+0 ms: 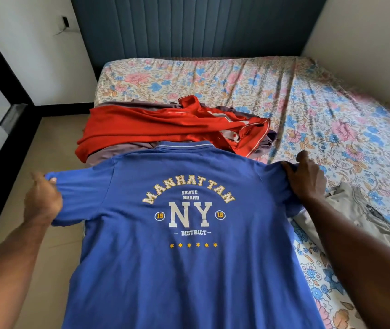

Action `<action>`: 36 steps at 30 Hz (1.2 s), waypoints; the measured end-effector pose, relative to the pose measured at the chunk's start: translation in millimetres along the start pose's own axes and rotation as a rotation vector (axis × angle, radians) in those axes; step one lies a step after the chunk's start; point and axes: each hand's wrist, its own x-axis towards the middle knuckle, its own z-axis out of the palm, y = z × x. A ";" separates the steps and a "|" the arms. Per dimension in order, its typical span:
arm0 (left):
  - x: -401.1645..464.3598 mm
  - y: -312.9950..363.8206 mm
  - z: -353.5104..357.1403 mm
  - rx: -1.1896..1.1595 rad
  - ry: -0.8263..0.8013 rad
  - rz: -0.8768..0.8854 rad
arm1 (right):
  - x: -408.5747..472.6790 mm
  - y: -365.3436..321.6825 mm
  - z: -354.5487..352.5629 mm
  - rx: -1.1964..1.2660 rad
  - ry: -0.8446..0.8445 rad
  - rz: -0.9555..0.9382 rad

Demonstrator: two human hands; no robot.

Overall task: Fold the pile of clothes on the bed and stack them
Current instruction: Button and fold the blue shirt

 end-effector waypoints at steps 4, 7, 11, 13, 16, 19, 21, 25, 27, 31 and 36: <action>-4.1 -19.1 6.4 0.061 0.003 0.052 | -8.6 8.0 3.8 -0.268 -0.069 0.015; -41.2 -21.3 8.1 -0.047 -0.001 -0.052 | -51.0 6.9 3.8 -0.193 -0.006 -0.012; -113.4 -34.9 5.8 -0.017 -0.199 -0.075 | -157.0 13.4 -6.3 -0.022 0.133 -0.044; -144.2 -45.9 1.7 0.040 -0.303 -0.070 | -208.8 21.5 -13.1 -0.017 0.064 -0.002; -183.0 -63.9 -12.8 0.064 -0.359 -0.091 | -258.5 27.5 -36.2 -0.118 -0.142 0.086; -212.1 -69.5 -28.3 0.041 -0.366 -0.092 | -274.3 31.7 -53.3 -0.125 -0.271 0.117; -224.3 -77.9 -37.0 0.016 -0.360 -0.023 | -280.9 33.1 -66.0 0.007 -0.202 0.157; -235.3 -100.9 -51.6 0.002 -0.312 0.005 | -295.3 48.5 -80.5 0.189 -0.228 0.197; -244.9 -108.1 -58.7 -0.001 -0.352 -0.032 | -305.1 60.2 -91.6 0.157 -0.422 0.163; -277.8 -122.7 -68.6 -0.054 -0.469 -0.052 | -321.9 77.5 -117.1 0.289 -0.626 0.138; -298.7 -134.1 -85.0 0.016 -0.262 0.019 | -372.6 78.7 -118.8 0.245 -0.278 0.120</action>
